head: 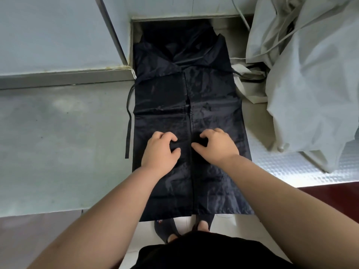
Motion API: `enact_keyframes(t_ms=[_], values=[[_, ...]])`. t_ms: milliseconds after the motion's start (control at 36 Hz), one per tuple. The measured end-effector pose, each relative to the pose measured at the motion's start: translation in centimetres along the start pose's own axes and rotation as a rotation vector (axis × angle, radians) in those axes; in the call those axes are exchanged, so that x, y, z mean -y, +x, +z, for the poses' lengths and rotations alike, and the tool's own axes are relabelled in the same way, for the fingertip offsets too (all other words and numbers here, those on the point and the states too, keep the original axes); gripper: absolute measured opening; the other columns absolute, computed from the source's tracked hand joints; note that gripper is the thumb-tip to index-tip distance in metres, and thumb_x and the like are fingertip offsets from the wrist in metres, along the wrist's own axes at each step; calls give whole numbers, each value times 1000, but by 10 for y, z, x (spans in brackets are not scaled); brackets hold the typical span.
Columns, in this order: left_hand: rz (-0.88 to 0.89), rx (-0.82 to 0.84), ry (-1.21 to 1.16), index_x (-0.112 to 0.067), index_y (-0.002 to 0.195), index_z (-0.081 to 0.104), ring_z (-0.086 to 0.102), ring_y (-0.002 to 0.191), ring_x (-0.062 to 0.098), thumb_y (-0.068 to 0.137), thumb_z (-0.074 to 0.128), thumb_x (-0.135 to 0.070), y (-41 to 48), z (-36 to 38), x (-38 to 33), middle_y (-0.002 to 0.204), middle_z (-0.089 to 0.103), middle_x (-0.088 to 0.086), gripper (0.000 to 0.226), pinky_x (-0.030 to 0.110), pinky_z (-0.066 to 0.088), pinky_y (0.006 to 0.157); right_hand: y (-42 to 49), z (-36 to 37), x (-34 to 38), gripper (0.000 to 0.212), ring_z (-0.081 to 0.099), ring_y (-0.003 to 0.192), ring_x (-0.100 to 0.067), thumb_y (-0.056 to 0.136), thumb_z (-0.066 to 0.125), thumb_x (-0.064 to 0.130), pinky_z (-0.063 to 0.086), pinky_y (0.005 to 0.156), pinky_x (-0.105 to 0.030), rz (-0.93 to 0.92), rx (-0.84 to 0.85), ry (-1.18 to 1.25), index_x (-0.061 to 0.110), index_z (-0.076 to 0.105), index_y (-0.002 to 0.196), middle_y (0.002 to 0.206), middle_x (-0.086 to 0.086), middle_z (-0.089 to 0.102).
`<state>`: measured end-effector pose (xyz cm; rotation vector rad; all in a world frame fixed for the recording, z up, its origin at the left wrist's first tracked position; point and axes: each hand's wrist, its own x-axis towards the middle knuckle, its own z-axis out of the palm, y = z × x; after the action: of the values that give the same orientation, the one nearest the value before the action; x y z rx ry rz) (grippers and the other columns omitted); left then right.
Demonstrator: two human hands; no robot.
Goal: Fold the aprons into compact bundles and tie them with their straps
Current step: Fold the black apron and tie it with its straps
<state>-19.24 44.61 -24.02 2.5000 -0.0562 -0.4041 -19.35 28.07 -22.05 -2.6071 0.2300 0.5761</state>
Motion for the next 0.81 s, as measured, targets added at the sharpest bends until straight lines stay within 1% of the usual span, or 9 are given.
enact_keyframes(t_ms=[111,222,333,389,500,639,694,750,806], values=[[-1,6,54,-24,107,55,46,111,16,83,63,-46,-8,8,-5,112,48,-3,33,28,41,87,-9,6,0,53,50,116,-25,85,57,55,45,94,-39,44,-11,-18,18,53,124,125,-5,54],[20,29,142,-24,98,56,46,104,15,83,60,-51,-13,10,-7,98,44,-8,32,29,43,83,-10,7,6,58,56,105,-25,81,50,67,48,87,-39,130,-38,-93,18,53,111,110,-3,60],[10,53,102,-27,88,57,50,95,12,86,59,-45,-11,4,-8,94,47,-10,18,30,46,72,-2,5,11,49,61,92,-26,86,47,62,48,77,-35,136,-29,-158,14,48,101,99,-5,64],[20,10,79,-28,94,59,54,94,12,89,57,-39,-9,1,-6,98,52,-10,13,29,47,70,0,3,13,45,59,97,-28,90,47,55,45,78,-35,72,-40,-192,13,50,107,104,-7,62],[10,-159,111,-23,120,56,50,109,16,93,52,-28,1,-5,0,118,53,-3,28,29,45,72,5,1,17,43,51,111,-30,93,48,44,44,87,-38,0,-49,-142,11,52,120,121,-10,54],[-40,-170,158,-22,130,50,43,119,19,94,51,-30,25,-12,-5,132,45,0,37,28,39,71,24,-8,17,51,47,119,-29,91,54,42,42,99,-39,10,-87,71,12,47,131,131,-10,48],[-35,-200,178,-21,133,48,40,121,22,94,51,-29,39,-17,-9,134,42,2,40,30,41,78,35,-14,16,50,46,120,-29,92,55,39,42,100,-40,32,-133,119,12,45,133,132,-11,45],[-20,-206,206,-21,134,47,37,122,25,94,50,-29,54,-22,-12,134,42,3,40,34,39,91,47,-20,16,51,45,121,-30,91,55,38,41,100,-41,39,-157,135,12,44,134,133,-12,44],[-51,-176,220,-22,131,51,37,122,25,95,47,-32,68,-27,-14,133,44,3,37,36,37,95,60,-25,16,53,43,123,-32,92,54,41,39,102,-42,51,-157,90,14,43,136,134,-12,43]])
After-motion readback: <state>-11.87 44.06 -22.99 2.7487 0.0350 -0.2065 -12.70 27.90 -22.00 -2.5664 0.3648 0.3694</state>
